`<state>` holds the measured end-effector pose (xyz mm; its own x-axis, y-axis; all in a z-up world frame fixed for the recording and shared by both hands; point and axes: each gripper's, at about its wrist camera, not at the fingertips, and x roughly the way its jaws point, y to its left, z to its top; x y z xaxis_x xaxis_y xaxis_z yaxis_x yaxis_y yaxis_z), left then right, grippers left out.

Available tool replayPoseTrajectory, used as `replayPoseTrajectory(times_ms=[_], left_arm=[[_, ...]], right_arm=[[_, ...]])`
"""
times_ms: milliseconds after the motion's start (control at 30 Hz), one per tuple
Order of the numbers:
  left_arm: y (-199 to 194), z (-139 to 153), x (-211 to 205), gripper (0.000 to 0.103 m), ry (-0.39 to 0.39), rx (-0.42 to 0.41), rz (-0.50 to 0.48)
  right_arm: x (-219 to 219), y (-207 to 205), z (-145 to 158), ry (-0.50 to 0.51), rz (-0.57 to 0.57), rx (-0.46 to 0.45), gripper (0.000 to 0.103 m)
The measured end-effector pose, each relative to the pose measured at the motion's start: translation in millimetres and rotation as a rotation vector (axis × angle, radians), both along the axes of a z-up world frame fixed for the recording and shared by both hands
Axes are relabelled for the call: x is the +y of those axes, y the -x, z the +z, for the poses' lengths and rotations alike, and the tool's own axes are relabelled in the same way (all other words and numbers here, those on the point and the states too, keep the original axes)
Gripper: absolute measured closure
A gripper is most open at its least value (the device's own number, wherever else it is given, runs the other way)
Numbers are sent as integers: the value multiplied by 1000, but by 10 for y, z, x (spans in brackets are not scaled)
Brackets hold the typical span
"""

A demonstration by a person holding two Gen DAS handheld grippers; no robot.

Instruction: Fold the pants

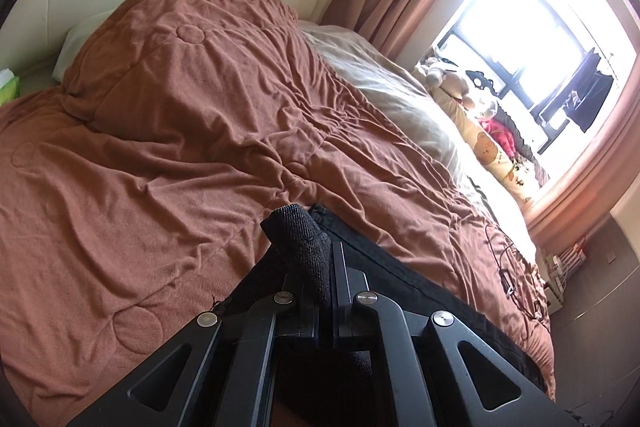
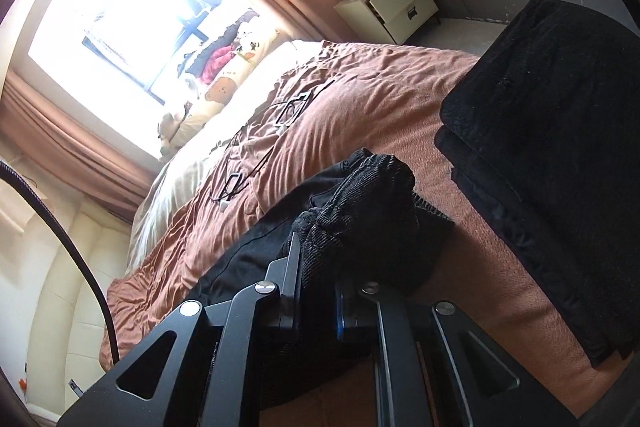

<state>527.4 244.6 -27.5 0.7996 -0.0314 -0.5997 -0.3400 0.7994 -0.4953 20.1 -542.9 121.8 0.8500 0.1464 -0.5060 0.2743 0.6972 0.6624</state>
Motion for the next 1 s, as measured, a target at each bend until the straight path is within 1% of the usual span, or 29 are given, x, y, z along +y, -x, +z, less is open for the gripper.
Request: replayPoseTrajectory(times_ms=[133, 300, 467, 567, 700, 767, 800, 867, 900, 933, 967, 1000], left_arm=[[-313, -151, 3, 99, -8, 42, 8], [-700, -352, -19, 99, -16, 90, 14], [-1071, -580, -99, 99, -34, 130, 22], [-1271, -764, -141, 99, -27, 159, 31], [-1507, -985, -198, 99, -53, 203, 35], [-1581, -1115, -210, 99, -42, 237, 38], [-1600, -1173, -216, 99, -33, 248, 35], [-1592, -1247, -238, 98, -14, 262, 24], [-1579, -1269, -250, 95, -5, 265, 12], [-1555, -1286, -259, 93, 2, 269, -2], [-1525, -1297, -272, 86, 11, 272, -13], [-1490, -1298, -292, 77, 22, 272, -22]], right_arm=[[-142, -261, -213, -15, -28, 35, 95], [-244, -703, -527, 0, -57, 97, 95], [-376, -1048, -835, 8, -92, 160, 95], [-353, -1253, -902, 55, -103, 166, 94], [-292, -1439, -938, 126, -105, 186, 95], [-227, -1543, -965, 170, -103, 200, 94], [-41, -1775, -924, 185, -98, 206, 90], [64, -1960, -955, 210, -81, 235, 82], [121, -2038, -953, 218, -76, 244, 73], [163, -2066, -953, 220, -69, 246, 62], [205, -2084, -935, 214, -60, 244, 55], [215, -2058, -930, 199, -49, 236, 46]])
